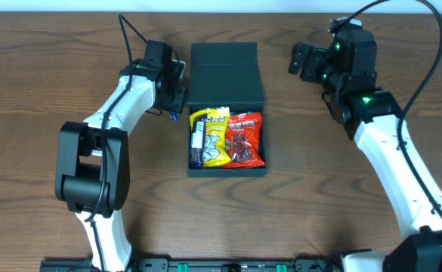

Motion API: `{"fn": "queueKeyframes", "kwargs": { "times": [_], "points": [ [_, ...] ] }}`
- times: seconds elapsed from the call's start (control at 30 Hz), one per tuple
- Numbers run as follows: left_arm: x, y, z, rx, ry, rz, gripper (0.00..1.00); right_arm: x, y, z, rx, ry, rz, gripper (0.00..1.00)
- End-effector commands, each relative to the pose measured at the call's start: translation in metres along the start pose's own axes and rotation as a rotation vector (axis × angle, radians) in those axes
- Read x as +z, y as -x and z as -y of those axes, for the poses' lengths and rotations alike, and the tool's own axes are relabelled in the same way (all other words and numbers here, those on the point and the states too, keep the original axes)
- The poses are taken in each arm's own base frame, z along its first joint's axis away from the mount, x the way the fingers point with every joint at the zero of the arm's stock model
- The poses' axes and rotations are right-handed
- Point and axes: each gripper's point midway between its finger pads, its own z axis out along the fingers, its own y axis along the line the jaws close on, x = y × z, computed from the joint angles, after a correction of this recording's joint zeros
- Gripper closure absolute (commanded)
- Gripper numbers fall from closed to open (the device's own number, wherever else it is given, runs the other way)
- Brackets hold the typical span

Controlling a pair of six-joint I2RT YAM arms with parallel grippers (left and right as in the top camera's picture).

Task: Pack container
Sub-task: 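Carry the blue pack right and lower it into the box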

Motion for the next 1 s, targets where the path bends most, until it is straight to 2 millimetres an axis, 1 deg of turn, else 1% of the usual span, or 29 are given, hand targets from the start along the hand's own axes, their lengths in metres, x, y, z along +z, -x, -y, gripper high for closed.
{"fn": "queueKeyframes", "kwargs": {
  "times": [0.0,0.2,0.3,0.4,0.43,0.5,0.63,0.7,0.8,0.9,0.97],
  "points": [
    [0.016,-0.012,0.004,0.013,-0.029,-0.048,0.55,-0.006,0.009,0.004,-0.003,-0.009,0.026,0.01],
    [0.024,-0.017,0.004,0.007,-0.031,-0.069,0.6,-0.006,0.009,0.004,-0.003,-0.009,0.025,0.01],
    [0.024,-0.017,0.003,-0.002,-0.03,-0.067,0.66,-0.006,0.009,0.004,-0.003,-0.009,0.026,0.01],
    [0.024,-0.017,0.002,-0.054,-0.025,-0.067,0.69,-0.006,0.009,0.004,-0.003,-0.009,0.026,0.01],
    [0.023,-0.016,0.002,-0.067,-0.025,-0.066,0.73,-0.006,0.009,0.004,-0.003,-0.009,0.026,0.01],
    [0.023,-0.016,0.002,-0.081,-0.024,-0.065,0.77,-0.006,0.009,0.004,-0.003,-0.009,0.026,0.01],
    [0.018,-0.013,0.003,-0.087,-0.024,-0.054,0.81,-0.006,0.009,0.004,-0.004,-0.009,0.027,0.01],
    [0.011,-0.009,0.003,-0.094,-0.023,-0.039,0.84,-0.006,0.009,0.004,-0.003,-0.009,0.027,0.01],
    [-0.005,0.0,0.005,-0.102,-0.023,-0.002,0.89,-0.006,0.009,0.005,-0.003,-0.01,0.027,0.01],
    [-0.03,0.011,0.007,-0.112,-0.02,0.049,0.94,-0.006,0.009,0.005,-0.003,-0.01,0.027,0.01],
    [-0.052,0.018,0.004,-0.132,0.008,0.094,0.94,-0.006,0.009,0.005,-0.003,-0.01,0.027,0.01]
  ]
}}
